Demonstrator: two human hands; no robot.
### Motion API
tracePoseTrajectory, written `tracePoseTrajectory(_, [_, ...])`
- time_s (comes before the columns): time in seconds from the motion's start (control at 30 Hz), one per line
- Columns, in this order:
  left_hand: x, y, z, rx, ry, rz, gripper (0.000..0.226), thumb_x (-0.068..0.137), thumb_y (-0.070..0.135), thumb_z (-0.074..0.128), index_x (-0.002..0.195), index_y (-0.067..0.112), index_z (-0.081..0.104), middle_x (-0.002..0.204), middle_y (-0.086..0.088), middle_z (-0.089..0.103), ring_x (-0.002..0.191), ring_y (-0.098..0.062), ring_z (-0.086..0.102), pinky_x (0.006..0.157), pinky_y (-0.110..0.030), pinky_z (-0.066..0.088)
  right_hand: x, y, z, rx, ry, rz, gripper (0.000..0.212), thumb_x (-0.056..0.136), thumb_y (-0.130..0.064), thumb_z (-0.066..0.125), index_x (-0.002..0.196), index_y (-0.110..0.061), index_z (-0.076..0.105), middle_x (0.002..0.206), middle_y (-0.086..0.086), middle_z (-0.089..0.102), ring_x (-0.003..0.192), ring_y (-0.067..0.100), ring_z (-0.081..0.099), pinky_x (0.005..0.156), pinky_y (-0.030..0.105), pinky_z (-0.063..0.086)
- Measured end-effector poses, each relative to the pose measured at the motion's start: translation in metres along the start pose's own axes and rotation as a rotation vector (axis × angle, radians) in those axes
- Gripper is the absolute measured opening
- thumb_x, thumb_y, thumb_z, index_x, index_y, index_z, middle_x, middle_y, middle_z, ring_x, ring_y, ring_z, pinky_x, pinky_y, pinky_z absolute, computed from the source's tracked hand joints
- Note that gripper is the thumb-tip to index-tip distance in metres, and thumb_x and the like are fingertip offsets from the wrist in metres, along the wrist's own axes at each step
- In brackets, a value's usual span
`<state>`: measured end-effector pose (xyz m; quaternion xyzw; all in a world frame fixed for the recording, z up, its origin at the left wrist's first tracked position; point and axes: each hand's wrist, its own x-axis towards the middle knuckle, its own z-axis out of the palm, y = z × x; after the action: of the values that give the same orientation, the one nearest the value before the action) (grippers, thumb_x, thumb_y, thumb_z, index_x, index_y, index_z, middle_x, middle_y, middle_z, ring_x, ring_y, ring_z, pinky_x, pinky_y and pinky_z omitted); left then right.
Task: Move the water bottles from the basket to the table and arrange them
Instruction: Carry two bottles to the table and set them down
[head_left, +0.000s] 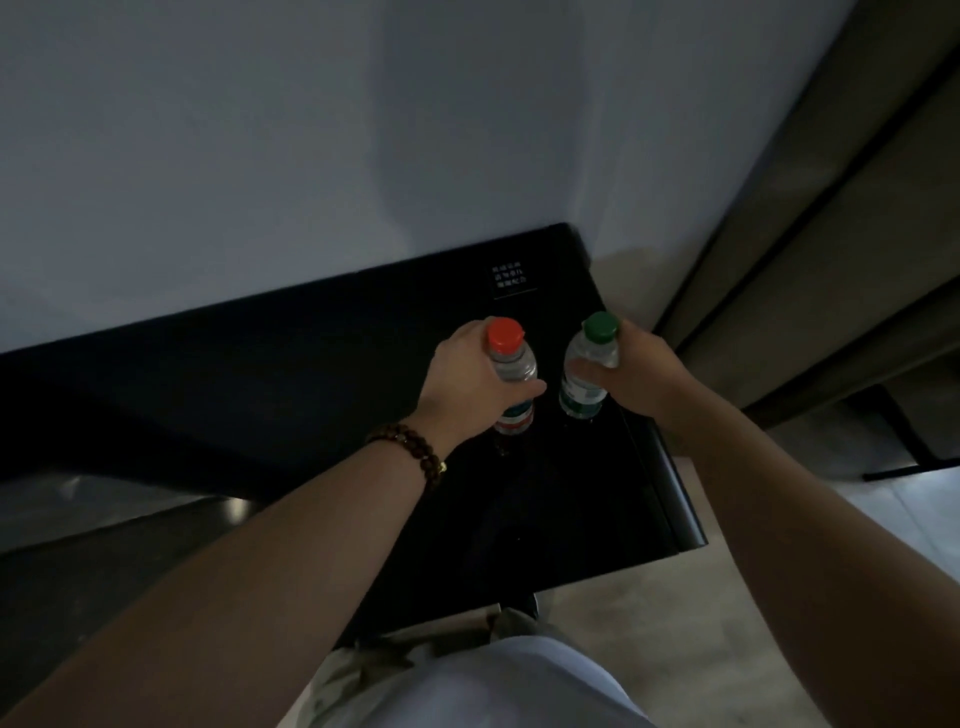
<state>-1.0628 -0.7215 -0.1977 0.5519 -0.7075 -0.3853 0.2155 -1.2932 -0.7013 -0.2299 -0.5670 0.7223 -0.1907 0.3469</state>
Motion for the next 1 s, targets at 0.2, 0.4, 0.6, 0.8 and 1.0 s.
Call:
tracePoseTrajectory(0.2, [0.011, -0.001, 0.017, 0.019, -0.009, -0.038, 0.062, 0.067, 0.028, 0.095, 0.120, 0.025, 0.063, 0.115, 0.011, 0.057, 0.107, -0.006, 0.060, 0.096, -0.027, 0.052, 0.007, 0.013, 0.004, 0.052, -0.019, 0.020, 0.059, 0.088, -0.038, 0.079, 0.138, -0.020, 0.054, 0.116, -0.004, 0.061, 0.109, 0.016, 0.059, 0.088, 0.027, 0.042])
tracePoseTrajectory(0.4, [0.020, -0.006, 0.035, 0.060, 0.001, -0.025, 0.064, 0.066, 0.030, 0.096, 0.120, 0.021, 0.064, 0.118, 0.005, 0.059, 0.110, -0.012, 0.061, 0.099, -0.032, 0.053, 0.004, 0.016, 0.004, 0.132, -0.040, 0.007, 0.055, 0.087, -0.034, 0.082, 0.135, -0.023, 0.057, 0.112, -0.006, 0.062, 0.105, 0.012, 0.059, 0.088, 0.026, 0.043])
tracePoseTrajectory(0.6, [0.025, -0.008, 0.052, 0.064, 0.007, -0.007, 0.063, 0.066, 0.026, 0.097, 0.119, 0.016, 0.066, 0.116, 0.002, 0.058, 0.105, -0.011, 0.059, 0.095, -0.026, 0.050, 0.000, 0.017, 0.008, 0.128, -0.023, 0.001, 0.062, 0.087, -0.034, 0.082, 0.141, -0.022, 0.052, 0.115, -0.009, 0.062, 0.108, 0.011, 0.059, 0.090, 0.024, 0.041])
tracePoseTrajectory(0.8, [0.026, -0.014, 0.058, 0.075, 0.007, 0.010, 0.064, 0.066, 0.025, 0.096, 0.122, 0.014, 0.066, 0.116, 0.005, 0.056, 0.107, -0.011, 0.059, 0.098, -0.028, 0.050, 0.001, 0.016, 0.010, 0.138, -0.035, 0.007, 0.065, 0.086, -0.031, 0.082, 0.142, -0.020, 0.050, 0.126, 0.001, 0.066, 0.117, 0.019, 0.062, 0.096, 0.029, 0.046])
tracePoseTrajectory(1.0, [0.023, -0.010, 0.060, 0.022, -0.026, -0.089, 0.067, 0.069, 0.024, 0.093, 0.126, 0.024, 0.058, 0.123, 0.004, 0.056, 0.115, -0.014, 0.058, 0.103, -0.033, 0.047, -0.002, 0.013, 0.009, 0.150, -0.040, 0.042, 0.068, 0.086, -0.028, 0.083, 0.145, -0.021, 0.048, 0.123, -0.002, 0.064, 0.113, 0.015, 0.060, 0.093, 0.025, 0.042])
